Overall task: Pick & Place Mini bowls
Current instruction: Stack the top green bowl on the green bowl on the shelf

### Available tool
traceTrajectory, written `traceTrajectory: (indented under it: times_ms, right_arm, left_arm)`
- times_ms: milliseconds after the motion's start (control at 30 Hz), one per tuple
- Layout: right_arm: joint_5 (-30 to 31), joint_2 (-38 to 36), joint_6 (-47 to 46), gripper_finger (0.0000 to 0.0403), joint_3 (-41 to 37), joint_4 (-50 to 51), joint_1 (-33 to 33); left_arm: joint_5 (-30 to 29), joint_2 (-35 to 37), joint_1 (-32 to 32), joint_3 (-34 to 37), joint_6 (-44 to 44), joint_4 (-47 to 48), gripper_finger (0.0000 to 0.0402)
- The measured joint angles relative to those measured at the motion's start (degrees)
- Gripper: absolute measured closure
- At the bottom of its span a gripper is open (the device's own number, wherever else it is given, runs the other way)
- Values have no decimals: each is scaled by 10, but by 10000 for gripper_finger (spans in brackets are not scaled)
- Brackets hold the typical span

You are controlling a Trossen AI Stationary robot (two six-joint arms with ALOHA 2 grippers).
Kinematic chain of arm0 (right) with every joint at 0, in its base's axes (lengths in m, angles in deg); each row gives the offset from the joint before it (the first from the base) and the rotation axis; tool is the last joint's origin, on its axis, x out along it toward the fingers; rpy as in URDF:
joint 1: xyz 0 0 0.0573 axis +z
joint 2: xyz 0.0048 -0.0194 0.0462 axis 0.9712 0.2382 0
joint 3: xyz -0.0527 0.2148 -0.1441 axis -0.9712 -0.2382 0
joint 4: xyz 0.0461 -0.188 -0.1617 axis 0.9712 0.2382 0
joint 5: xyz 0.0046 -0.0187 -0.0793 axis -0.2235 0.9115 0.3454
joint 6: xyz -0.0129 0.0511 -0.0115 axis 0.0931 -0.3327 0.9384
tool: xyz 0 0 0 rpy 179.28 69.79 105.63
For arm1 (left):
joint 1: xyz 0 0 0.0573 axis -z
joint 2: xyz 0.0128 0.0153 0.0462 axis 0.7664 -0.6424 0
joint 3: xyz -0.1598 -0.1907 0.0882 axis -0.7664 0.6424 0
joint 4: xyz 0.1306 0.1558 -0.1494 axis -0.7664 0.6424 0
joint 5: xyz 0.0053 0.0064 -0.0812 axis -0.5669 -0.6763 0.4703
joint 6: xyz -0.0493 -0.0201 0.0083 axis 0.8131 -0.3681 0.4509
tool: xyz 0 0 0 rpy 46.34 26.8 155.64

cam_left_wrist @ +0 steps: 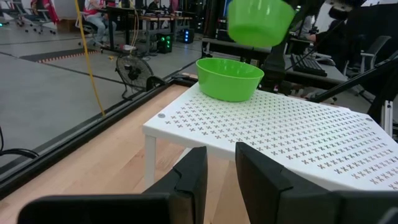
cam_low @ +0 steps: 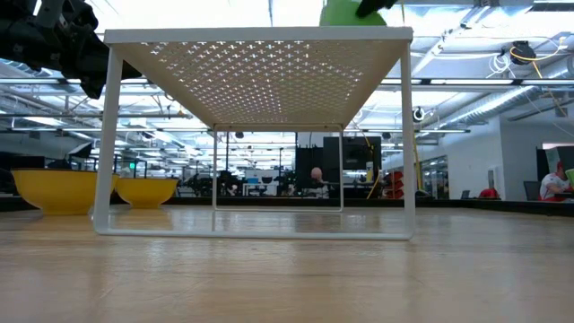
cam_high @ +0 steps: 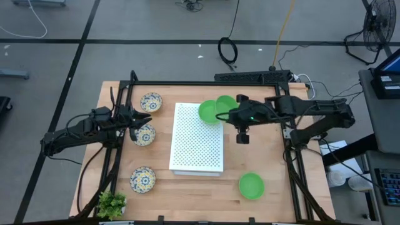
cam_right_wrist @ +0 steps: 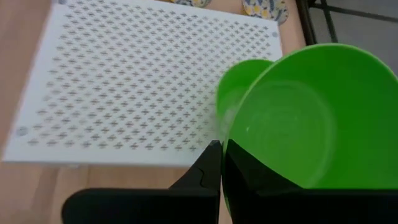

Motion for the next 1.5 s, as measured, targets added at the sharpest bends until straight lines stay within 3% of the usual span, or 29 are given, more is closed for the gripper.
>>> traceTrajectory:
  times_ms: [333, 567, 967, 1200, 1500]
  right_arm:
    - [-44, 43, 38, 403, 37, -30, -56]
    - [-62, 120, 65, 403, 149, 9, -67]
    - [-58, 270, 71, 403, 397, 201, -67]
    - [-57, 284, 59, 403, 407, 285, -67]
    - [-25, 277, 51, 403, 407, 295, -66]
  left_arm:
    - [0, 0, 0, 0, 0, 0, 314]
    - [0, 0, 0, 0, 0, 0, 314]
    - [0, 0, 0, 0, 0, 0, 314]
    - [0, 0, 0, 0, 0, 0, 314]
    - [0, 0, 0, 0, 0, 0, 314]
